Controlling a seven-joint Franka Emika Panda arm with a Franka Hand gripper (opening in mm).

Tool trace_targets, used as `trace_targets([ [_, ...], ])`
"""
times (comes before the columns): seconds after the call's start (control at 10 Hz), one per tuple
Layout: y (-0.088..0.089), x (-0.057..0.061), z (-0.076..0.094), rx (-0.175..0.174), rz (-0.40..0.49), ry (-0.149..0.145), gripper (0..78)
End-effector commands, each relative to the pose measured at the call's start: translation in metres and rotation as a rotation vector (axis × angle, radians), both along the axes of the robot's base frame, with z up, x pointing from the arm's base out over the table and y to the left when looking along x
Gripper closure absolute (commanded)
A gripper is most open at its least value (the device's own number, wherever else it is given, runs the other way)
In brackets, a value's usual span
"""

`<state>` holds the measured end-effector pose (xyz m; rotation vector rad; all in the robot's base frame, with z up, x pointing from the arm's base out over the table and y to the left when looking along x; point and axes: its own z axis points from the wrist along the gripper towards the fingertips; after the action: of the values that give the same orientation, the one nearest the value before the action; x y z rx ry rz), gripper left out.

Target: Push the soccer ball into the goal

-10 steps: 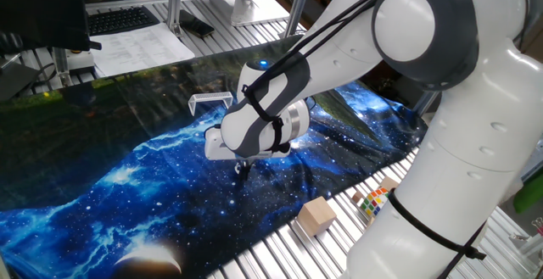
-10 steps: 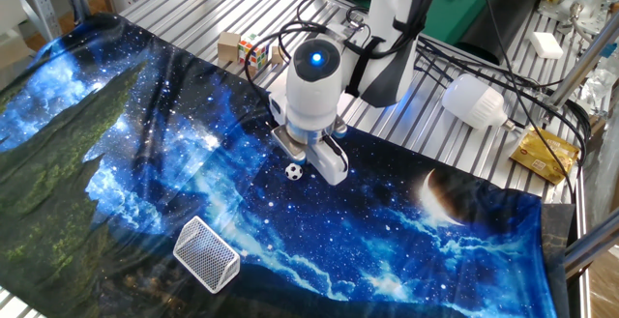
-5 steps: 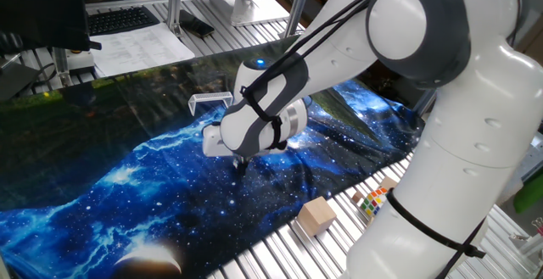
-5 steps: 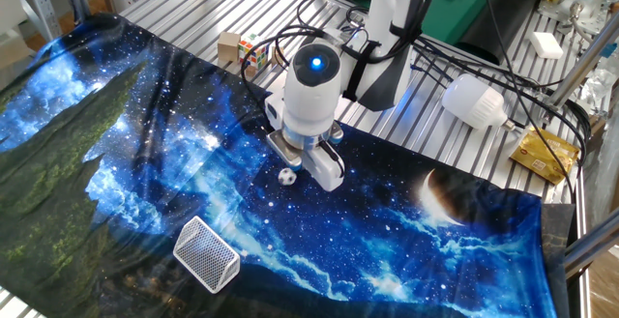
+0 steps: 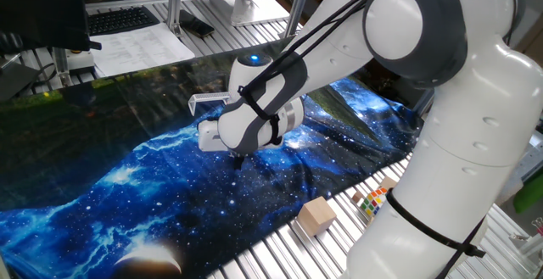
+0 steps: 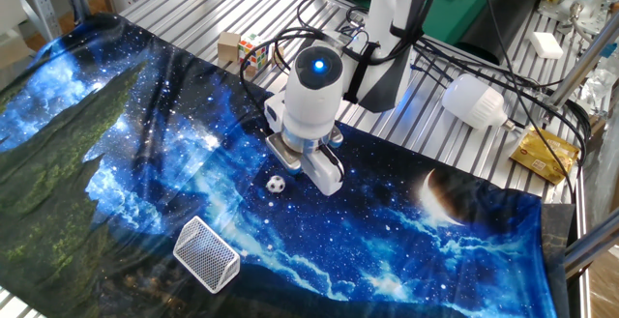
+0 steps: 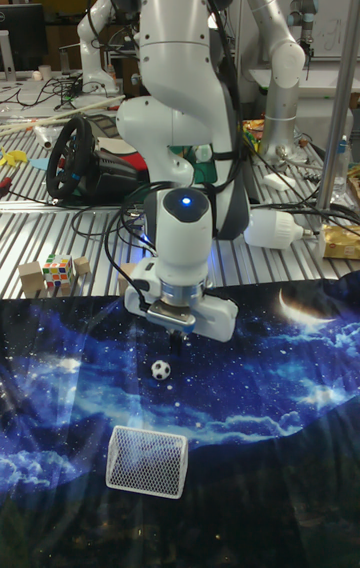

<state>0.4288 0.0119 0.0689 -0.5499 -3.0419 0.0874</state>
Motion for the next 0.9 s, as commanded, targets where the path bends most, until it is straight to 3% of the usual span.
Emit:
trace_targets([
  [0.1, -0.007, 0.020, 0.006, -0.013, 0.038, -0.005, 77.6],
  [0.9, -0.026, 0.033, 0.004, -0.010, 0.094, 0.007, 77.6],
])
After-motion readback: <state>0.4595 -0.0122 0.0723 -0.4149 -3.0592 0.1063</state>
